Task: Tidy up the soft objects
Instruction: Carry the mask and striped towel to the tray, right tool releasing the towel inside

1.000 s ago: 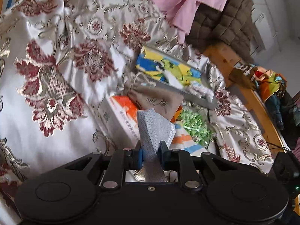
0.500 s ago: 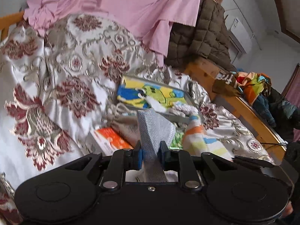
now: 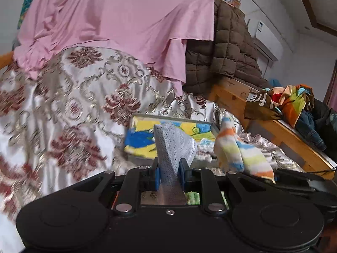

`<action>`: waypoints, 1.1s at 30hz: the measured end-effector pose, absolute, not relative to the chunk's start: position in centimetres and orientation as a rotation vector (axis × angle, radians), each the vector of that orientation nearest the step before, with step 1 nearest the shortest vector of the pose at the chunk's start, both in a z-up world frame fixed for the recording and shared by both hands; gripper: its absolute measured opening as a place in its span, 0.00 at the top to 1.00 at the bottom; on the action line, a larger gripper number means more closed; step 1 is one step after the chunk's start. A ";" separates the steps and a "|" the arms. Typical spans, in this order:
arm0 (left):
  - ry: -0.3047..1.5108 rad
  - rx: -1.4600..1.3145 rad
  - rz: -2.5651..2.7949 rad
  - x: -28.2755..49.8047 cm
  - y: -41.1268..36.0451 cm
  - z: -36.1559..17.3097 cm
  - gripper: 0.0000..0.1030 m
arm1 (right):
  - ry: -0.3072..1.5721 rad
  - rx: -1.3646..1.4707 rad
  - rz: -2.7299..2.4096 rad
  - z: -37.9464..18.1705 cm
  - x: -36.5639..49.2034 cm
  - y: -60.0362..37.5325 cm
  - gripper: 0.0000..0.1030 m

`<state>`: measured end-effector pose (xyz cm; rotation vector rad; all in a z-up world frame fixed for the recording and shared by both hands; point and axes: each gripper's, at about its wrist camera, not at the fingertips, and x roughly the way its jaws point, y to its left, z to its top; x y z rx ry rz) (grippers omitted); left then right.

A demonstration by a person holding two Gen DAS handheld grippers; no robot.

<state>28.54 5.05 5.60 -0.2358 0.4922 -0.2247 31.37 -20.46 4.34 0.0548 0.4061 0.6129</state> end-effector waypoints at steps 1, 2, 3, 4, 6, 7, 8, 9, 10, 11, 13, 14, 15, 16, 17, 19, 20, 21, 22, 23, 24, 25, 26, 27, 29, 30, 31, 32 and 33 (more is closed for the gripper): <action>0.490 -0.231 -0.229 29.7 4.6 5.7 0.81 | 0.399 0.054 0.604 4.6 32.8 -20.7 0.68; 0.487 -0.229 -0.237 31.2 4.2 5.8 0.81 | 0.396 0.053 0.595 4.8 34.1 -20.8 0.68; 0.487 -0.228 -0.245 32.6 3.9 5.9 0.81 | 0.390 0.057 0.582 5.0 35.8 -21.1 0.68; 0.487 -0.226 -0.251 34.1 3.6 5.9 0.81 | 0.385 0.067 0.569 5.2 37.4 -21.4 0.68; 0.491 -0.229 -0.267 37.8 2.9 5.7 0.81 | 0.376 0.083 0.539 5.6 41.4 -22.1 0.68; 0.495 -0.231 -0.274 39.7 2.4 5.5 0.81 | 0.370 0.082 0.526 5.6 43.4 -22.4 0.68; 0.499 -0.233 -0.283 41.8 1.9 5.3 0.81 | 0.366 0.081 0.513 5.6 45.2 -22.6 0.68; 0.499 -0.233 -0.294 43.7 1.4 5.0 0.81 | 0.360 0.087 0.496 5.6 47.4 -23.0 0.68; 0.503 -0.233 -0.304 45.8 1.0 4.7 0.81 | 0.355 0.099 0.478 5.4 49.3 -23.5 0.68; 0.507 -0.232 -0.310 47.7 0.6 4.4 0.81 | 0.354 0.111 0.460 5.1 50.9 -24.1 0.68; 0.515 -0.230 -0.325 51.4 -0.4 3.8 0.81 | 0.351 0.160 0.413 4.2 54.0 -25.7 0.68; 0.522 -0.233 -0.333 53.4 -1.0 3.3 0.81 | 0.365 0.203 0.398 3.5 55.6 -26.6 0.68; 0.529 -0.237 -0.338 55.1 -1.5 2.9 0.81 | 0.384 0.244 0.381 2.8 57.1 -27.5 0.68; 0.537 -0.246 -0.345 56.6 -1.9 2.3 0.81 | 0.390 0.265 0.360 2.2 58.1 -28.3 0.68; 0.551 -0.259 -0.357 58.2 -2.3 1.7 0.81 | 0.397 0.274 0.346 1.6 58.8 -28.8 0.68; 0.587 -0.292 -0.375 60.8 -3.0 0.4 0.81 | 0.425 0.279 0.316 0.7 60.3 -29.5 0.68; 0.610 -0.311 -0.387 61.9 -3.4 -0.4 0.81 | 0.434 0.279 0.312 0.3 60.8 -29.8 0.68; 0.633 -0.317 -0.397 62.8 -3.8 -1.0 0.81 | 0.447 0.285 0.307 -0.1 61.3 -30.1 0.68; 0.648 -0.313 -0.403 63.5 -4.3 -1.6 0.81 | 0.465 0.286 0.297 -0.5 61.8 -30.2 0.68; 0.661 -0.308 -0.412 64.1 -4.7 -2.2 0.81 | 0.480 0.281 0.287 -0.8 62.1 -30.2 0.68; 0.680 -0.310 -0.419 64.7 -5.0 -2.9 0.81 | 0.490 0.275 0.279 -1.2 62.4 -30.1 0.68; 0.700 -0.315 -0.423 65.2 -5.3 -3.4 0.81 | 0.496 0.275 0.278 -1.7 62.7 -30.0 0.68; 0.713 -0.323 -0.424 65.6 -5.3 -3.9 0.81 | 0.501 0.279 0.279 -2.0 62.9 -29.9 0.68; 0.721 -0.329 -0.423 65.8 -5.3 -4.4 0.81 | 0.506 0.286 0.278 -2.4 63.2 -29.8 0.68; 0.731 -0.329 -0.418 66.4 -5.3 -5.2 0.81 | 0.520 0.287 0.283 -3.0 63.7 -29.5 0.68; 0.740 -0.333 -0.414 66.6 -5.3 -5.6 0.81 | 0.528 0.287 0.283 -3.0 63.9 -29.3 0.68; 0.747 -0.338 -0.409 66.7 -5.3 -5.9 0.81 | 0.534 0.286 0.283 -3.2 64.2 -29.1 0.68; 0.749 -0.346 -0.403 66.9 -5.1 -6.2 0.81 | 0.536 0.283 0.284 -3.2 64.3 -28.9 0.68; 0.753 -0.354 -0.398 67.0 -5.0 -6.5 0.81 | 0.535 0.281 0.288 -3.2 64.4 -28.7 0.68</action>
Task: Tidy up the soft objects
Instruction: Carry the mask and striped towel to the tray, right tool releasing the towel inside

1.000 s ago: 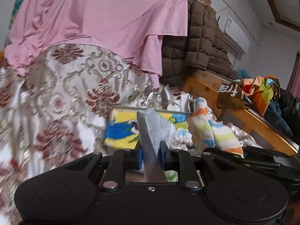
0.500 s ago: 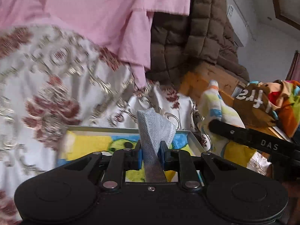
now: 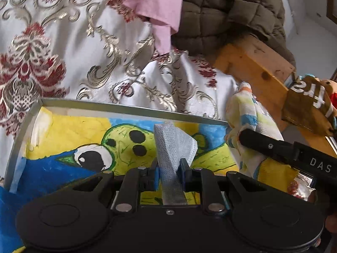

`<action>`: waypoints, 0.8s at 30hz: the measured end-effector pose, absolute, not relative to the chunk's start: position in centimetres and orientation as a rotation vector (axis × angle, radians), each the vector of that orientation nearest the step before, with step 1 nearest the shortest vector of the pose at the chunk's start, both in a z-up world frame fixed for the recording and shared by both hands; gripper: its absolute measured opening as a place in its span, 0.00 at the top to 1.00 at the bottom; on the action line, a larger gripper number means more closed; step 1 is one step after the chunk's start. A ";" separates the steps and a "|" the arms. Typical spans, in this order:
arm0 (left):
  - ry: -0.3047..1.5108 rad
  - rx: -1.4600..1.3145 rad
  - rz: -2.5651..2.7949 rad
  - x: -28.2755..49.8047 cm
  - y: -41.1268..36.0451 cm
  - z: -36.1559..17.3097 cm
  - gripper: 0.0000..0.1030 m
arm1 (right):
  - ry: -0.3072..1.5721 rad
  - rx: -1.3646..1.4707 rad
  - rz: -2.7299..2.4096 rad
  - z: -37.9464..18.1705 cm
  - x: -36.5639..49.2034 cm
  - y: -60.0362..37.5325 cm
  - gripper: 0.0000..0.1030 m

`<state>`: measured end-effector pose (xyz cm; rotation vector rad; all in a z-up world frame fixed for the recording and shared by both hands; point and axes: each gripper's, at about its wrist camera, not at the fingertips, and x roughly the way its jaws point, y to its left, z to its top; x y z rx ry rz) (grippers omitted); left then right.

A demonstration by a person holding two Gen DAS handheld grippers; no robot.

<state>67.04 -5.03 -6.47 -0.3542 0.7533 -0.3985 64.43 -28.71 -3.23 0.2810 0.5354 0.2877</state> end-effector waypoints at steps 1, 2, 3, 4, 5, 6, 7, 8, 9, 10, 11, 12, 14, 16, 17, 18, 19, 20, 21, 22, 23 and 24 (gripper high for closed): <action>0.757 -0.363 -0.397 67.2 -5.0 -6.7 0.81 | 0.537 0.282 0.291 -3.2 64.6 -28.5 0.68; 0.762 -0.369 -0.396 67.4 -4.9 -6.9 0.81 | 0.541 0.281 0.297 -3.3 64.7 -28.3 0.68; 0.764 -0.371 -0.393 67.6 -4.9 -7.1 0.81 | 0.546 0.276 0.304 -3.4 64.9 -28.0 0.68; 0.767 -0.374 -0.394 67.7 -4.9 -7.2 0.81 | 0.553 0.268 0.306 -3.5 64.9 -27.7 0.68; 0.770 -0.379 -0.398 67.7 -4.9 -7.3 0.81 | 0.560 0.258 0.303 -3.6 65.0 -27.5 0.68; 0.775 -0.381 -0.401 67.8 -4.9 -7.4 0.80 | 0.563 0.253 0.296 -3.6 65.1 -27.3 0.68; 0.777 -0.382 -0.401 67.9 -4.9 -7.6 0.80 | 0.566 0.256 0.289 -3.6 65.2 -27.3 0.67; 0.781 -0.385 -0.403 68.0 -4.8 -7.7 0.80 | 0.568 0.262 0.286 -3.6 65.2 -27.3 0.67; 0.785 -0.386 -0.407 68.1 -4.8 -7.7 0.80 | 0.569 0.268 0.282 -3.6 65.3 -27.4 0.67; 0.790 -0.388 -0.411 68.2 -4.8 -7.8 0.80 | 0.569 0.276 0.277 -3.6 65.3 -27.5 0.67; 0.796 -0.388 -0.414 68.4 -5.0 -7.8 0.80 | 0.570 0.283 0.273 -3.5 65.3 -27.5 0.67; 0.801 -0.388 -0.417 68.6 -5.1 -7.8 0.80 | 0.569 0.291 0.271 -3.5 65.3 -27.5 0.67; 0.810 -0.393 -0.422 69.0 -5.3 -7.8 0.80 | 0.572 0.300 0.273 -3.6 65.3 -27.5 0.67; 0.816 -0.396 -0.427 69.4 -5.5 -7.9 0.80 | 0.573 0.306 0.271 -3.7 65.4 -27.4 0.67; 0.820 -0.396 -0.431 69.5 -5.5 -7.9 0.80 | 0.574 0.306 0.268 -3.8 65.4 -27.3 0.67; 0.823 -0.396 -0.436 69.7 -5.6 -8.0 0.80 | 0.576 0.307 0.263 -3.9 65.4 -27.3 0.67; 0.825 -0.398 -0.438 69.7 -5.7 -8.0 0.79 | 0.580 0.310 0.256 -4.0 65.5 -27.3 0.67; 0.830 -0.407 -0.438 69.8 -5.7 -8.2 0.78 | 0.584 0.314 0.250 -4.1 65.5 -27.3 0.66; 0.840 -0.424 -0.436 69.8 -5.7 -8.4 0.78 | 0.587 0.317 0.244 -4.2 65.5 -27.3 0.66; 0.850 -0.443 -0.433 69.9 -5.7 -8.6 0.76 | 0.592 0.317 0.237 -4.4 65.5 -27.3 0.66; 0.862 -0.464 -0.427 69.9 -5.7 -8.9 0.75 | 0.596 0.316 0.225 -4.6 65.5 -27.4 0.66; 0.869 -0.477 -0.421 69.9 -5.7 -9.0 0.75 | 0.599 0.318 0.214 -4.7 65.5 -27.5 0.65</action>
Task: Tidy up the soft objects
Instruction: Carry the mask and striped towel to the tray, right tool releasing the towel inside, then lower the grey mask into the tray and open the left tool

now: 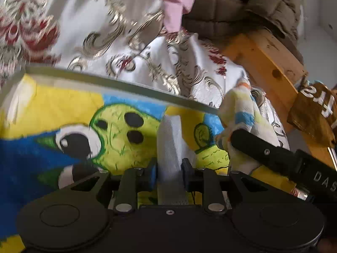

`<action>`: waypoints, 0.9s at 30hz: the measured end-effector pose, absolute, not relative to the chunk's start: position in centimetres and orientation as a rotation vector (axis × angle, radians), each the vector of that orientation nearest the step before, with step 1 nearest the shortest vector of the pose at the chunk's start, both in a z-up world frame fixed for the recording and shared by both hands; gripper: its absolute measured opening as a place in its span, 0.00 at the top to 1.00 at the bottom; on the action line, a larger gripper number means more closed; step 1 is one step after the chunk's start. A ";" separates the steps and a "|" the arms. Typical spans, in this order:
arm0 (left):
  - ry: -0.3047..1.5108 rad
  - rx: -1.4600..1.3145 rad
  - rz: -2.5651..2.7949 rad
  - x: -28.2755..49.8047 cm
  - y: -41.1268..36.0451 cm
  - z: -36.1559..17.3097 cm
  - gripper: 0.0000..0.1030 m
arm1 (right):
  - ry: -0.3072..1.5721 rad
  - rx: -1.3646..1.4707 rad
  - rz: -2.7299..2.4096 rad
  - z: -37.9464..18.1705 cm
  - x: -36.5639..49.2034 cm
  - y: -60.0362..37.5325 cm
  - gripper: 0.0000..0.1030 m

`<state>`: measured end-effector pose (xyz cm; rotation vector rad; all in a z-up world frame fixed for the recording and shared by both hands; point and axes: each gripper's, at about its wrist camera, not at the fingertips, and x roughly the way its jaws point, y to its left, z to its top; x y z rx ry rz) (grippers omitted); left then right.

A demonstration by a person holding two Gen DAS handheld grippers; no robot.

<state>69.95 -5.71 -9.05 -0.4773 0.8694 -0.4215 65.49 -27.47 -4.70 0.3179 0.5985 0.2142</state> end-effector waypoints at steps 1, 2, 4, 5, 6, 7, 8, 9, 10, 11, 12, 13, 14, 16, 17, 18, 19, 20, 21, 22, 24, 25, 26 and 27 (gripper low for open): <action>0.866 -0.487 -0.415 69.9 -5.7 -9.1 0.74 | 0.603 0.320 0.208 -4.9 65.5 -27.6 0.65; 0.864 -0.497 -0.409 69.8 -5.7 -9.1 0.73 | 0.614 0.324 0.199 -5.0 65.6 -27.7 0.64; 0.865 -0.513 -0.404 69.7 -5.9 -9.1 0.69 | 0.630 0.324 0.193 -5.3 65.6 -27.8 0.62; 0.865 -0.521 -0.401 69.7 -5.9 -9.1 0.67 | 0.634 0.325 0.189 -5.4 65.6 -27.8 0.61; 0.865 -0.530 -0.399 69.6 -5.9 -9.1 0.66 | 0.644 0.328 0.185 -5.6 65.6 -27.9 0.59; 0.862 -0.540 -0.397 69.5 -5.9 -9.1 0.63 | 0.653 0.332 0.180 -5.7 65.6 -27.9 0.57; 0.857 -0.544 -0.395 69.5 -5.9 -9.1 0.60 | 0.659 0.336 0.174 -5.8 65.6 -28.0 0.56; 0.851 -0.546 -0.393 69.4 -5.9 -9.2 0.59 | 0.665 0.341 0.170 -5.9 65.6 -28.1 0.55; 0.844 -0.550 -0.389 69.2 -5.9 -9.1 0.55 | 0.671 0.346 0.168 -6.0 65.7 -28.2 0.54; 0.838 -0.558 -0.384 69.1 -5.9 -9.1 0.50 | 0.676 0.357 0.168 -6.1 65.7 -28.3 0.53; 0.834 -0.568 -0.376 68.9 -5.9 -9.1 0.49 | 0.679 0.366 0.167 -6.1 65.8 -28.4 0.51; 0.833 -0.578 -0.368 68.8 -5.9 -9.1 0.48 | 0.682 0.372 0.164 -6.1 65.8 -28.5 0.49; 0.833 -0.585 -0.362 68.8 -5.9 -9.1 0.47 | 0.682 0.375 0.162 -6.0 65.9 -28.5 0.47; 0.839 -0.609 -0.350 68.8 -5.7 -9.1 0.44 | 0.682 0.390 0.163 -5.8 66.0 -28.8 0.42; 0.841 -0.625 -0.346 68.7 -5.6 -9.1 0.40 | 0.682 0.397 0.162 -5.6 66.0 -29.0 0.41; 0.841 -0.633 -0.343 68.7 -5.5 -9.1 0.39 | 0.681 0.404 0.158 -5.6 66.1 -29.2 0.39; 0.840 -0.641 -0.341 68.6 -5.5 -9.1 0.36 | 0.679 0.412 0.152 -5.5 66.1 -29.4 0.39; 0.836 -0.653 -0.338 68.5 -5.5 -9.1 0.33 | 0.679 0.422 0.145 -5.5 66.1 -29.6 0.39; 0.832 -0.668 -0.334 68.4 -5.5 -9.1 0.32 | 0.679 0.432 0.141 -5.6 66.2 -29.9 0.38; 0.827 -0.681 -0.330 68.3 -5.5 -9.2 0.28 | 0.679 0.444 0.138 -5.7 66.3 -30.1 0.37; 0.816 -0.693 -0.321 67.9 -5.7 -9.2 0.24 | 0.682 0.468 0.130 -5.9 66.4 -30.5 0.36; 0.810 -0.687 -0.314 67.8 -5.9 -9.2 0.24 | 0.683 0.476 0.130 -6.0 66.5 -30.6 0.35; 0.804 -0.675 -0.308 67.7 -6.2 -9.2 0.23 | 0.681 0.485 0.126 -6.1 66.5 -30.7 0.35; 0.797 -0.670 -0.301 67.7 -6.4 -9.1 0.22 | 0.679 0.493 0.124 -6.1 66.6 -30.8 0.35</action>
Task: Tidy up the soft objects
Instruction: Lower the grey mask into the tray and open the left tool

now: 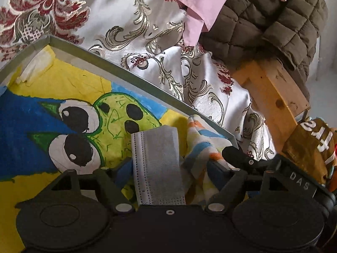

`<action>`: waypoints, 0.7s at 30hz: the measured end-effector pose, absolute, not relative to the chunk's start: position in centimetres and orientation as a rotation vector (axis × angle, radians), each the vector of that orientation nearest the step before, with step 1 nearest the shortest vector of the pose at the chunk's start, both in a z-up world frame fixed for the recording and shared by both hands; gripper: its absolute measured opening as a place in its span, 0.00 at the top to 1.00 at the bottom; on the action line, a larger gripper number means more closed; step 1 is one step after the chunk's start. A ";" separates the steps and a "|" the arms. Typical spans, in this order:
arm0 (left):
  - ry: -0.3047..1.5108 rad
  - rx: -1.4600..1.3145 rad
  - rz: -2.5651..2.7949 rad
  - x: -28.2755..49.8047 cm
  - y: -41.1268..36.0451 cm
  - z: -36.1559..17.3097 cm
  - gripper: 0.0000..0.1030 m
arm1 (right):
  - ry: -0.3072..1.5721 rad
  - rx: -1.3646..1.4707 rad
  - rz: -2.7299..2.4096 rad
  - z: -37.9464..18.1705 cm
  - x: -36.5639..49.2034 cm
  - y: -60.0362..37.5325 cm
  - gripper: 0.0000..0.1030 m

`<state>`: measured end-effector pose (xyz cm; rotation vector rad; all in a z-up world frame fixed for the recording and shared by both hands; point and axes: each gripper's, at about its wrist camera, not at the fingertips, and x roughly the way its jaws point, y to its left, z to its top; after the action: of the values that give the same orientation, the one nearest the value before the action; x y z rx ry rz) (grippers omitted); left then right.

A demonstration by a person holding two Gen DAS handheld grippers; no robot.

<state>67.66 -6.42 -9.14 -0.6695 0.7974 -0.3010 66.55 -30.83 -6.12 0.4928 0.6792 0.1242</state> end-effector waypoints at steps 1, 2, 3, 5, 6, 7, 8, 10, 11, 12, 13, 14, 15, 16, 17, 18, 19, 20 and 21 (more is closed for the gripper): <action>0.791 -0.668 -0.296 67.6 -6.6 -9.1 0.20 | 0.678 0.502 0.123 -6.2 66.6 -30.9 0.34; 0.785 -0.667 -0.293 67.5 -6.7 -9.1 0.18 | 0.675 0.510 0.122 -6.2 66.6 -31.1 0.33; 0.781 -0.660 -0.291 67.5 -6.9 -9.1 0.16 | 0.672 0.516 0.121 -6.2 66.6 -31.2 0.30; 0.771 -0.638 -0.284 67.4 -7.3 -9.0 0.12 | 0.667 0.531 0.118 -6.3 66.5 -31.3 0.28; 0.767 -0.623 -0.281 67.3 -7.6 -9.0 0.10 | 0.663 0.538 0.116 -6.3 66.4 -31.4 0.27; 0.765 -0.606 -0.279 67.3 -7.8 -8.9 0.04 | 0.658 0.549 0.114 -6.4 66.3 -31.5 0.27; 0.765 -0.588 -0.267 67.2 -8.1 -8.8 0.01 | 0.650 0.561 0.113 -6.4 66.2 -31.7 0.27; 0.760 -0.564 -0.243 66.9 -8.3 -8.8 0.01 | 0.633 0.586 0.112 -6.4 66.0 -32.0 0.27; 0.759 -0.558 -0.234 66.8 -8.2 -8.8 0.01 | 0.625 0.598 0.113 -6.3 65.9 -32.1 0.26; 0.762 -0.553 -0.226 66.6 -8.1 -8.8 0.01 | 0.617 0.606 0.116 -6.3 65.8 -32.3 0.26; 0.764 -0.554 -0.214 66.5 -7.9 -8.8 0.01 | 0.610 0.615 0.119 -6.2 65.7 -32.4 0.25; 0.766 -0.561 -0.198 66.3 -7.6 -8.8 0.01 | 0.602 0.625 0.122 -6.2 65.6 -32.5 0.25; 0.770 -0.567 -0.184 66.1 -7.4 -8.8 0.01 | 0.596 0.635 0.125 -6.1 65.5 -32.6 0.24; 0.775 -0.571 -0.170 65.9 -7.1 -8.8 0.01 | 0.592 0.640 0.127 -6.0 65.5 -32.7 0.23; 0.780 -0.573 -0.160 65.7 -6.8 -8.8 0.01 | 0.590 0.643 0.131 -6.0 65.5 -32.7 0.22; 0.783 -0.573 -0.155 65.5 -6.6 -8.8 0.01 | 0.590 0.645 0.131 -6.0 65.6 -32.7 0.22; 0.783 -0.573 -0.153 65.5 -6.6 -8.8 0.01 | 0.590 0.646 0.131 -6.0 65.6 -32.6 0.22; 0.784 -0.583 -0.150 65.4 -6.5 -8.8 0.01 | 0.589 0.647 0.133 -6.0 65.5 -32.6 0.22; 0.782 -0.615 -0.147 65.5 -6.4 -8.8 0.01 | 0.587 0.650 0.133 -6.0 65.5 -32.6 0.22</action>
<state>65.49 -6.35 -8.77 -0.6151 0.7823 -0.1465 65.51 -32.56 -6.03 0.6499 0.5875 0.1334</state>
